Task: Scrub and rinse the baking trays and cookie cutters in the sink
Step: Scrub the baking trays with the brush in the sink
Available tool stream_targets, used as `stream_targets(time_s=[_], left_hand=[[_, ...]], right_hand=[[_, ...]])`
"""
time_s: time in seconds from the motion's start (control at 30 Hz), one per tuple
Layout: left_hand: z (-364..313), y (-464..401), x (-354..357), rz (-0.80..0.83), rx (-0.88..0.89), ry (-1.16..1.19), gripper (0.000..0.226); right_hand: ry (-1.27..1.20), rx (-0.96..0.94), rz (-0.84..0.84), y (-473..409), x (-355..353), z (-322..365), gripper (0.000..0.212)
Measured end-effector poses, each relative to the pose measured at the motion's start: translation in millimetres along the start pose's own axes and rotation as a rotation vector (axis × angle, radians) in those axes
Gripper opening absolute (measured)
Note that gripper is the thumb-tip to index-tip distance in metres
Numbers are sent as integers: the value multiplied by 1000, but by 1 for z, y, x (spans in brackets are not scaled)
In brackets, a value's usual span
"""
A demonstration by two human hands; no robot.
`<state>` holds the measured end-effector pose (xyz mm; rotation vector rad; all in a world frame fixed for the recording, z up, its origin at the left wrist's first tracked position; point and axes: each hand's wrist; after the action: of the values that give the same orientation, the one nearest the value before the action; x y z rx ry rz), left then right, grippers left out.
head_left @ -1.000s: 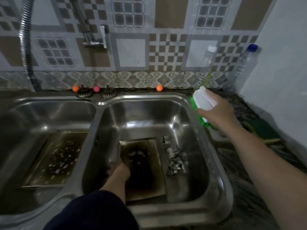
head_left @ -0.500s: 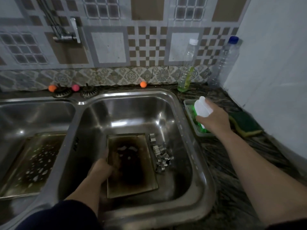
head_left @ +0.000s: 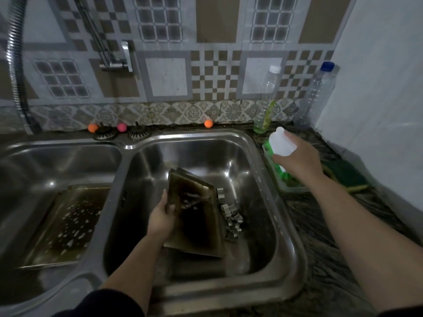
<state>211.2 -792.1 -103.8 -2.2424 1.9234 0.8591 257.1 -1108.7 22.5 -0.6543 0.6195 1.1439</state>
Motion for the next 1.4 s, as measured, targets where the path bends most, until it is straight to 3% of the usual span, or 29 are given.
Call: stream_targets(time_s=[0.17, 0.3, 0.43, 0.6, 0.7, 0.83, 0.9, 1.03, 1.1, 1.27, 1.4], left_hand=[[-18, 4, -21, -64, 150, 122, 54], [-33, 9, -32, -78, 182, 292, 53], [-43, 7, -47, -155, 281, 351, 52], [-43, 7, -62, -71, 414, 373, 52], [-49, -3, -75, -145, 413, 416, 51], [-47, -17, -97, -212, 429, 484, 51], [-47, -12, -92, -181, 483, 461, 54], [-59, 2, -64, -70, 549, 456, 56], [-66, 0, -63, -67, 541, 489, 55], [-63, -14, -74, -178, 475, 483, 54], [-65, 7, -54, -54, 539, 435, 56]], right_hand=[[-231, -103, 42, 34, 39, 48, 79], [-359, -190, 208, 74, 100, 86, 78], [-180, -364, 191, 106, 153, 115, 79], [-92, -370, 15, 51, 161, 167, 73], [-19, -407, 118, 54, 161, 186, 73], [-69, -520, 174, 131, 166, 158, 79], [-97, -485, 123, 122, 164, 148, 77], [-73, -243, 28, 39, 141, 165, 69], [-65, -236, 53, 32, 134, 169, 69], [-141, -324, 72, 118, 146, 134, 74], [-23, -218, -47, 58, 128, 118, 71]])
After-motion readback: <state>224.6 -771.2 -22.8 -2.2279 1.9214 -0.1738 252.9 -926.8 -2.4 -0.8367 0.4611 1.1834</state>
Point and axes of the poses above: each hand's wrist, its own y-axis away from the middle knuckle, its own x-axis out of the palm, z = x × y, and after that the axes turned 5 degrees about -x, right-handed
